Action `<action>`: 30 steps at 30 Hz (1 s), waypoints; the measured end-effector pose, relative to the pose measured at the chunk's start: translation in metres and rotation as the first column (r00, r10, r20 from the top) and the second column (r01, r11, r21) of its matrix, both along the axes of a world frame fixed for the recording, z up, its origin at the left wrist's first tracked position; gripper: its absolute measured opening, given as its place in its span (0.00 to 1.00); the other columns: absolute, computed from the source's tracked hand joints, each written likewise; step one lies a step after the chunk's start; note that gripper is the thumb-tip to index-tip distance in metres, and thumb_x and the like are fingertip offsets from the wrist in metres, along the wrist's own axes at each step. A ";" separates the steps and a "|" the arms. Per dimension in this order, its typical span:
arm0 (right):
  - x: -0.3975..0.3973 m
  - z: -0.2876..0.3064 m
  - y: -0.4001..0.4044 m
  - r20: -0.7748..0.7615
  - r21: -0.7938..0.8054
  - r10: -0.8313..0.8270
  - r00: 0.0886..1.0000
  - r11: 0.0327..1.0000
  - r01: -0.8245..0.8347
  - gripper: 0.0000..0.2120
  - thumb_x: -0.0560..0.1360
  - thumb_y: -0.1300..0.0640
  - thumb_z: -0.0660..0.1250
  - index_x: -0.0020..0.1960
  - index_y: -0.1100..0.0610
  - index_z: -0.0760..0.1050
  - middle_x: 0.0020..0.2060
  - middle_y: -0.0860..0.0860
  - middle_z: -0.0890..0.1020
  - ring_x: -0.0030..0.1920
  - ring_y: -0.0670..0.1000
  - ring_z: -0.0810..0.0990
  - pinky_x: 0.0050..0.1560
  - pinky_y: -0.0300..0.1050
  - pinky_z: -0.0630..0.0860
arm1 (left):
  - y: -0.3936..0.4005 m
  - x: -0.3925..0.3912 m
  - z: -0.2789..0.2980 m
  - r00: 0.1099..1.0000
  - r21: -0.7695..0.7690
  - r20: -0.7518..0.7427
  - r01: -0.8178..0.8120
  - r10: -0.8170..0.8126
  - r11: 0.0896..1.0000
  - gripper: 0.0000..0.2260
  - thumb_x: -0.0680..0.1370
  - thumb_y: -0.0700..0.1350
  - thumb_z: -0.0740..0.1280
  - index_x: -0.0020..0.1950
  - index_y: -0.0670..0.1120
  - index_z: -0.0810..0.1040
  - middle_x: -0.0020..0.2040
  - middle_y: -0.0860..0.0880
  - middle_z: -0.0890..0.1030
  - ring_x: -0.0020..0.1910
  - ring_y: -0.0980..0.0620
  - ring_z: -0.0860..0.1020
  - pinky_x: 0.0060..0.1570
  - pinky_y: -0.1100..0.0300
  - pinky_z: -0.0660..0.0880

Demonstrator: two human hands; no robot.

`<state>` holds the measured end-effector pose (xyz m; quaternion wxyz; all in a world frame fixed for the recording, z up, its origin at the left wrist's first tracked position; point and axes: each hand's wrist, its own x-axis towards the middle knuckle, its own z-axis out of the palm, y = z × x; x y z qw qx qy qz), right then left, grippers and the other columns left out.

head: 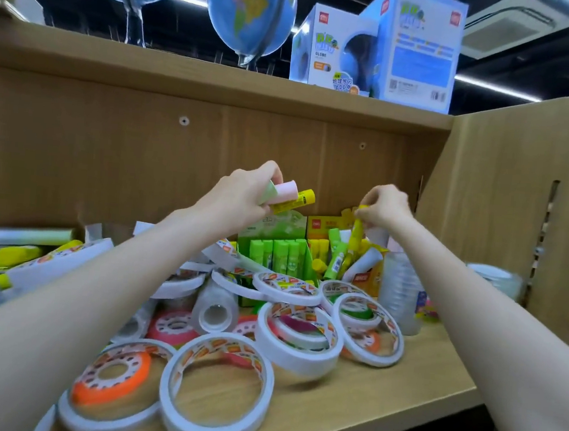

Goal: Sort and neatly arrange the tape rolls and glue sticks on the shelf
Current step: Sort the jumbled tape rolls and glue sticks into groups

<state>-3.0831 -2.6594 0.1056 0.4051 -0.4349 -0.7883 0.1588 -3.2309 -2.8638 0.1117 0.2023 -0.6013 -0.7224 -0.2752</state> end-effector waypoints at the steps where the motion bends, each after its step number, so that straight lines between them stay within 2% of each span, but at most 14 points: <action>1: 0.007 0.002 0.004 -0.100 0.034 -0.042 0.994 0.998 0.045 0.05 0.70 0.61 0.72 0.43 0.58 0.76 0.44 0.59 0.82 0.42 0.56 0.81 0.46 0.43 0.76 | 0.001 0.002 -0.001 1.000 0.000 0.001 0.008 -0.008 1.000 0.14 0.75 0.39 0.64 0.58 0.49 0.67 0.46 0.45 0.74 0.41 0.42 0.75 0.38 0.55 0.69; 4: 0.027 0.006 0.015 -0.121 0.147 -0.169 0.978 0.971 0.186 0.09 0.72 0.65 0.68 0.52 0.62 0.76 0.52 0.61 0.79 0.56 0.60 0.76 0.51 0.48 0.72 | 0.008 0.008 -0.005 0.999 -0.003 0.014 0.038 -0.038 0.999 0.14 0.75 0.39 0.64 0.58 0.49 0.67 0.45 0.45 0.75 0.42 0.42 0.75 0.39 0.54 0.70; 7: 0.038 -0.004 0.028 0.024 0.155 -0.212 0.977 0.966 0.206 0.12 0.73 0.70 0.60 0.53 0.61 0.76 0.54 0.63 0.78 0.56 0.63 0.76 0.51 0.49 0.73 | 0.017 0.013 -0.008 0.998 -0.014 0.041 0.047 -0.046 0.999 0.14 0.75 0.40 0.65 0.57 0.50 0.67 0.44 0.47 0.73 0.42 0.43 0.74 0.39 0.56 0.68; 10: 0.042 -0.009 0.034 0.111 0.073 -0.154 0.982 0.986 0.147 0.16 0.74 0.69 0.61 0.61 0.61 0.74 0.57 0.62 0.78 0.57 0.61 0.77 0.55 0.49 0.75 | 0.026 0.019 -0.011 0.994 -0.018 0.087 0.072 -0.070 0.997 0.14 0.74 0.41 0.66 0.57 0.49 0.68 0.44 0.48 0.73 0.42 0.45 0.73 0.38 0.58 0.66; 12: 0.043 -0.005 0.026 0.000 0.016 0.003 1.000 1.000 -0.003 0.15 0.76 0.66 0.62 0.63 0.61 0.73 0.58 0.61 0.78 0.53 0.58 0.80 0.55 0.49 0.78 | 0.032 0.020 -0.012 0.984 -0.008 0.153 0.097 -0.094 0.995 0.14 0.74 0.42 0.68 0.57 0.49 0.69 0.46 0.47 0.74 0.43 0.46 0.74 0.39 0.58 0.67; 13: 0.043 -0.002 0.017 -0.054 -0.042 0.157 0.986 0.986 -0.160 0.14 0.77 0.64 0.62 0.62 0.60 0.73 0.57 0.61 0.78 0.49 0.56 0.81 0.50 0.46 0.80 | 0.034 0.020 -0.013 0.977 -0.002 0.188 0.105 -0.103 0.994 0.14 0.74 0.42 0.69 0.57 0.49 0.69 0.47 0.47 0.74 0.44 0.47 0.74 0.39 0.58 0.67; 15: 0.042 0.002 -0.007 -0.130 -0.220 0.494 0.860 0.831 -0.511 0.14 0.79 0.61 0.62 0.64 0.58 0.72 0.56 0.59 0.78 0.47 0.54 0.82 0.46 0.43 0.81 | 0.039 0.022 -0.015 0.963 0.001 0.243 0.117 -0.114 0.993 0.16 0.73 0.44 0.70 0.58 0.48 0.70 0.48 0.48 0.74 0.45 0.48 0.72 0.40 0.59 0.66; 17: 0.042 0.002 -0.027 -0.159 -0.318 0.669 0.726 0.661 -0.679 0.16 0.79 0.58 0.61 0.66 0.55 0.70 0.56 0.56 0.79 0.52 0.54 0.82 0.49 0.44 0.81 | 0.044 0.025 -0.020 0.952 -0.005 0.275 0.139 -0.132 0.990 0.17 0.72 0.44 0.71 0.58 0.47 0.71 0.49 0.49 0.73 0.46 0.50 0.71 0.40 0.60 0.64; 18: 0.040 0.002 -0.033 -0.165 -0.318 0.708 0.686 0.620 -0.717 0.16 0.78 0.58 0.62 0.66 0.55 0.70 0.55 0.55 0.80 0.52 0.53 0.82 0.49 0.43 0.80 | 0.046 0.027 -0.023 0.947 -0.012 0.289 0.151 -0.141 0.988 0.17 0.72 0.45 0.71 0.59 0.47 0.71 0.49 0.49 0.73 0.46 0.50 0.71 0.39 0.60 0.63; 20: 0.036 -0.001 -0.038 -0.135 -0.257 0.727 0.673 0.630 -0.733 0.16 0.77 0.59 0.64 0.64 0.57 0.72 0.51 0.54 0.81 0.48 0.49 0.82 0.47 0.40 0.79 | 0.049 0.030 -0.028 0.936 -0.026 0.317 0.171 -0.154 0.985 0.18 0.72 0.45 0.71 0.59 0.47 0.70 0.51 0.48 0.74 0.47 0.50 0.71 0.38 0.60 0.65; 22: 0.030 -0.004 -0.039 -0.053 -0.178 0.709 0.703 0.686 -0.706 0.14 0.75 0.60 0.67 0.61 0.57 0.74 0.47 0.51 0.80 0.43 0.46 0.82 0.43 0.37 0.78 | 0.051 0.029 -0.031 0.921 -0.040 0.353 0.191 -0.165 0.981 0.20 0.72 0.47 0.71 0.60 0.47 0.69 0.52 0.47 0.74 0.46 0.50 0.73 0.34 0.61 0.68; 26: 0.024 -0.008 -0.041 0.071 -0.103 0.725 0.685 0.688 -0.718 0.13 0.75 0.60 0.68 0.59 0.52 0.75 0.45 0.53 0.81 0.41 0.49 0.81 0.37 0.37 0.77 | 0.049 0.025 -0.031 0.894 -0.106 0.413 0.238 -0.175 0.965 0.23 0.72 0.49 0.72 0.62 0.47 0.65 0.53 0.47 0.74 0.47 0.51 0.74 0.33 0.65 0.71; 28: 0.023 -0.008 -0.042 0.140 -0.071 0.725 0.674 0.687 -0.724 0.10 0.75 0.61 0.67 0.55 0.54 0.77 0.46 0.57 0.81 0.40 0.52 0.81 0.33 0.37 0.76 | 0.050 0.026 -0.031 0.922 -0.150 0.351 0.230 -0.166 0.962 0.22 0.73 0.50 0.70 0.62 0.48 0.65 0.53 0.48 0.74 0.48 0.51 0.74 0.34 0.66 0.70; 30: 0.026 -0.006 -0.035 0.117 0.010 0.670 0.733 0.738 -0.675 0.07 0.74 0.62 0.68 0.51 0.54 0.78 0.43 0.58 0.81 0.37 0.52 0.81 0.32 0.40 0.78 | 0.052 0.027 -0.030 0.963 -0.118 0.248 0.141 -0.108 0.983 0.18 0.76 0.53 0.66 0.61 0.47 0.67 0.51 0.48 0.74 0.47 0.50 0.74 0.33 0.65 0.68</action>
